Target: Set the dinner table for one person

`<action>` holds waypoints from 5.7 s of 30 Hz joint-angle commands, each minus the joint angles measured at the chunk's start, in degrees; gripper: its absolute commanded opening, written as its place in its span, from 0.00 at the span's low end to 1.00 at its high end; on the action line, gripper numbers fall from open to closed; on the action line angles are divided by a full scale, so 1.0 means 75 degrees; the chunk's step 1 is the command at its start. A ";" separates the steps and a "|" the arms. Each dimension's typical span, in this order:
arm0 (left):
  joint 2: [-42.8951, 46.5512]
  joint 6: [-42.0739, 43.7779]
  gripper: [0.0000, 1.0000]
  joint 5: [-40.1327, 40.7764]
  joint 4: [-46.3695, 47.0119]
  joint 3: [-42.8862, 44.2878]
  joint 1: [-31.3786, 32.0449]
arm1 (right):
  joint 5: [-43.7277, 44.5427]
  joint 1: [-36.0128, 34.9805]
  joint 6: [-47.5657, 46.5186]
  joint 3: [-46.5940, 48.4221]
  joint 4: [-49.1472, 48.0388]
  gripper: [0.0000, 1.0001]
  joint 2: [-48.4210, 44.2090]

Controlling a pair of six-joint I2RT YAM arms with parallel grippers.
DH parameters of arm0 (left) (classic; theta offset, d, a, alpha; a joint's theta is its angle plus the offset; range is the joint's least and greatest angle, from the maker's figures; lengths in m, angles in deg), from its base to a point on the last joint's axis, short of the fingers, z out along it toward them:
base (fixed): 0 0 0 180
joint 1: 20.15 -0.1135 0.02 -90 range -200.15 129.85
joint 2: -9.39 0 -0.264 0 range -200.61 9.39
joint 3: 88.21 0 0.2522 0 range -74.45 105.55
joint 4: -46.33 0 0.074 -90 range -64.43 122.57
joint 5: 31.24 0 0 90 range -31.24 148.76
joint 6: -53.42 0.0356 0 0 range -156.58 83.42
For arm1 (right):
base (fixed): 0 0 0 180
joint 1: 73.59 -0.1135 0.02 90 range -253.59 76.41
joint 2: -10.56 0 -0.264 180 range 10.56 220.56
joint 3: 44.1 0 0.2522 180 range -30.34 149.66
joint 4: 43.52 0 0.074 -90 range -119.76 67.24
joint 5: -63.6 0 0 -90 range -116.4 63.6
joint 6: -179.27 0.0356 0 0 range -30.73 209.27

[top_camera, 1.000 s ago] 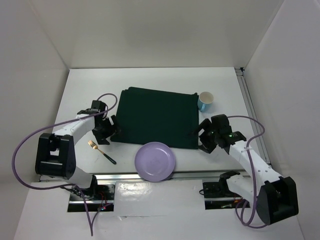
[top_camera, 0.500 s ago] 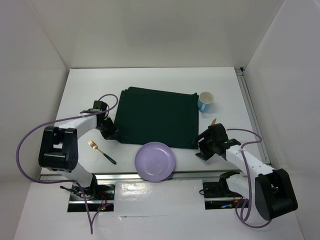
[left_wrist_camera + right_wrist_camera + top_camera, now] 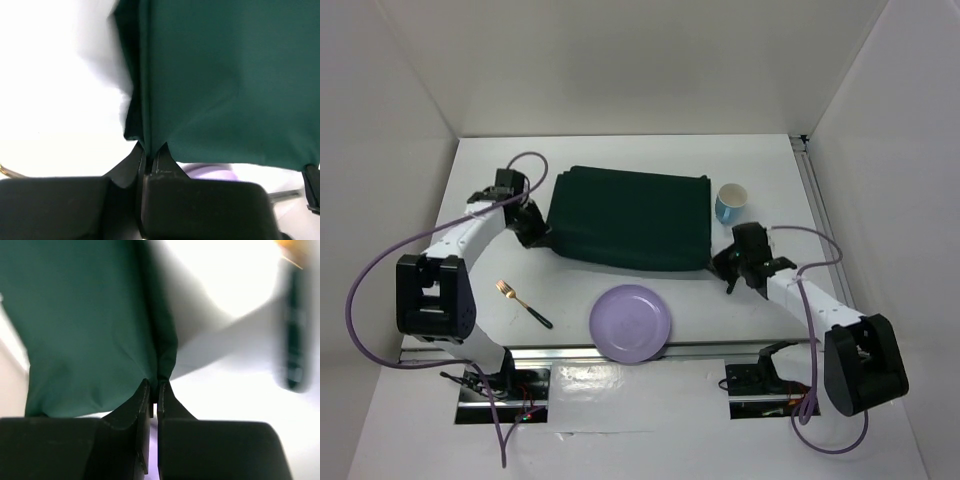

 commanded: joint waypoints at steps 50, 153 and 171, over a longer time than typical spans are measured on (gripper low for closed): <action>-0.1650 0.0440 0.00 -0.4812 0.0795 0.6597 -0.1697 | -0.1481 0.1185 -0.3047 0.7438 -0.1536 0.00 0.3042; -0.5959 0.1756 0.00 -0.0345 -0.0556 0.9459 -0.0559 | 0.2280 0.0213 -0.6751 1.3056 0.1909 0.00 0.9180; -0.3560 0.1766 0.82 0.0627 -0.0273 0.7235 -0.0559 | 0.1602 -0.0372 -0.7124 1.1242 0.1745 0.62 0.7518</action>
